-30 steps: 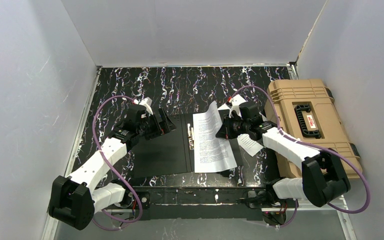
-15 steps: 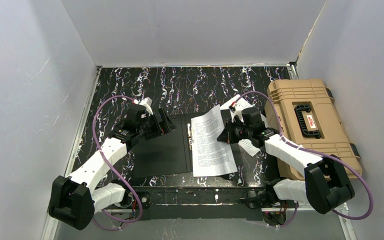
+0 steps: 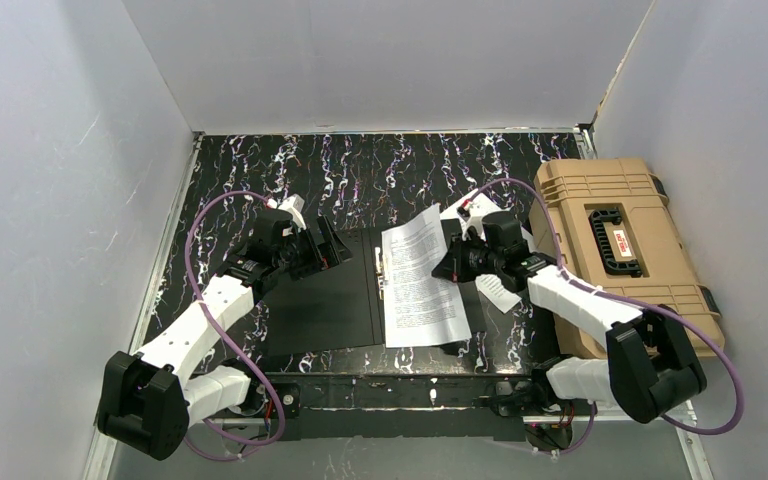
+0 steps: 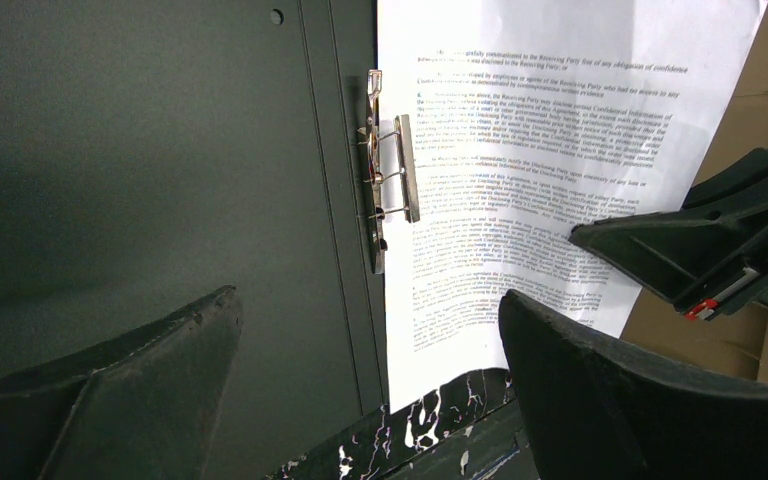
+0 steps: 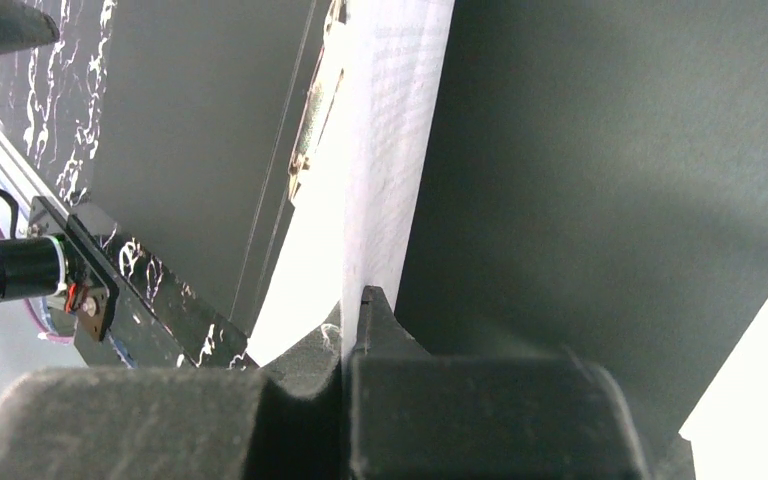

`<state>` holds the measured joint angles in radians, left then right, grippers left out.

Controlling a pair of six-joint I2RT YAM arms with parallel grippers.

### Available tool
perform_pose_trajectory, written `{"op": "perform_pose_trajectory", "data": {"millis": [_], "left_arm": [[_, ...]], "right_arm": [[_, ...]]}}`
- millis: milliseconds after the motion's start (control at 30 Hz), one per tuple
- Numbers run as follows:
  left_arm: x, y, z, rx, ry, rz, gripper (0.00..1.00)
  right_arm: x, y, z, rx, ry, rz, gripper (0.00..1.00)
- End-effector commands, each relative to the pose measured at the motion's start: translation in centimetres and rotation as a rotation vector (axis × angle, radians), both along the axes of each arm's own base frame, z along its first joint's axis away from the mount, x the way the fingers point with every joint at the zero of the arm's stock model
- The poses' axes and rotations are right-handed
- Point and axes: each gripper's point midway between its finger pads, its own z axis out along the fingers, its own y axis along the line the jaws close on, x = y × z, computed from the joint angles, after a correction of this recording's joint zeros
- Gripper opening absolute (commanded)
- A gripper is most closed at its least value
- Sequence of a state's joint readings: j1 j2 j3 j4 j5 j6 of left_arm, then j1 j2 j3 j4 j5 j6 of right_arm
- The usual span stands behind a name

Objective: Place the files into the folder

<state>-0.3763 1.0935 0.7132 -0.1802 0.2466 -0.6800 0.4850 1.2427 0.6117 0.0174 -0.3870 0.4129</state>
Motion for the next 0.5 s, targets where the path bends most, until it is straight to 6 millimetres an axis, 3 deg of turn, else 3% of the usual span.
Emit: {"op": "perform_pose_trajectory", "data": {"millis": [0,233,467], "left_arm": [[-0.3,0.0,-0.5,0.011,0.010,-0.014,0.98],[-0.4,0.0,-0.7,0.015,0.016,-0.019,0.98],[-0.4,0.0,-0.8,0.017,0.018,-0.018,0.98]], "right_arm": [[2.7,1.0,3.0,0.004,-0.114,0.021,0.01],[3.6,1.4,2.9,-0.064,-0.075,0.075,0.01],[3.0,1.4,1.4,-0.090,-0.014,0.104,0.01]]}}
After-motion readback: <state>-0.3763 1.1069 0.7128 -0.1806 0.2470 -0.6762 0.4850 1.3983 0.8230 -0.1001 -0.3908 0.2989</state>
